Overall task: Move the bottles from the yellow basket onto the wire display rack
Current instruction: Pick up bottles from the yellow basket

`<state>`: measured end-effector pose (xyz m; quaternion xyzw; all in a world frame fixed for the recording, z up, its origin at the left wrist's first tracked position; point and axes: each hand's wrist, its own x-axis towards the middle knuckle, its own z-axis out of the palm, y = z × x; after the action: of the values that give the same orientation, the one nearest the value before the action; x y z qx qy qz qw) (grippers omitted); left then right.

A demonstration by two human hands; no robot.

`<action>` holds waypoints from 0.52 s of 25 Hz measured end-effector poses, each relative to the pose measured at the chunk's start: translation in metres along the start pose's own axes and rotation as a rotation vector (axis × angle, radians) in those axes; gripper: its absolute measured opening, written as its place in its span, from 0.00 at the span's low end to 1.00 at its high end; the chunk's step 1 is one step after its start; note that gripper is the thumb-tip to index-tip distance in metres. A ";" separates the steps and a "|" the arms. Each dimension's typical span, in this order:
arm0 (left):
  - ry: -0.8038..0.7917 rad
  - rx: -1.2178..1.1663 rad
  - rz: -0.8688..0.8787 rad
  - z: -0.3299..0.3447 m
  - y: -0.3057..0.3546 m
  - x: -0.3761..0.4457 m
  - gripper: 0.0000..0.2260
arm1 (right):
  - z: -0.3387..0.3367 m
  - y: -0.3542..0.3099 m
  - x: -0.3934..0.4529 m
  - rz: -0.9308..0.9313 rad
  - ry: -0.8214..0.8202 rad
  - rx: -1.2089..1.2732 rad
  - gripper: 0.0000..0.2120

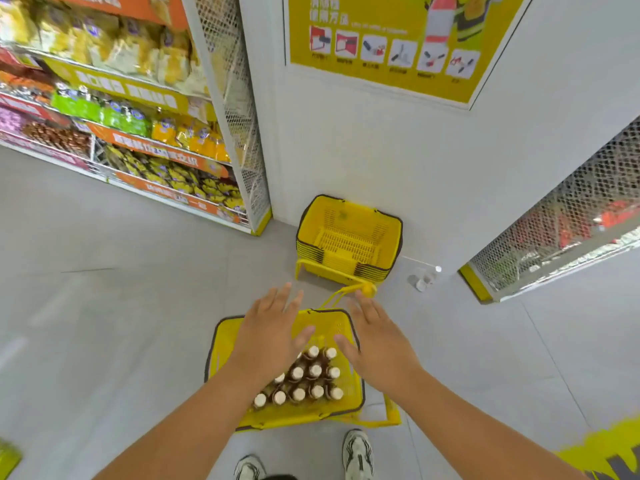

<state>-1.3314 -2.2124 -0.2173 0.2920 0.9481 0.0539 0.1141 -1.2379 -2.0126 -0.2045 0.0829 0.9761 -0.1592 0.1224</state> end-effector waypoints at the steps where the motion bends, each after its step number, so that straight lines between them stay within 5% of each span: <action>1: -0.038 -0.010 0.003 0.020 0.001 0.011 0.34 | 0.017 0.008 0.009 0.005 -0.042 0.022 0.48; 6: -0.133 -0.086 -0.002 0.137 -0.010 0.055 0.38 | 0.130 0.048 0.051 0.132 -0.130 0.225 0.36; 13: -0.287 -0.165 -0.024 0.307 -0.036 0.089 0.38 | 0.288 0.091 0.099 0.309 -0.196 0.399 0.36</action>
<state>-1.3465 -2.1811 -0.5374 0.2752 0.9177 0.0882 0.2726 -1.2525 -2.0103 -0.5218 0.2377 0.8846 -0.3352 0.2203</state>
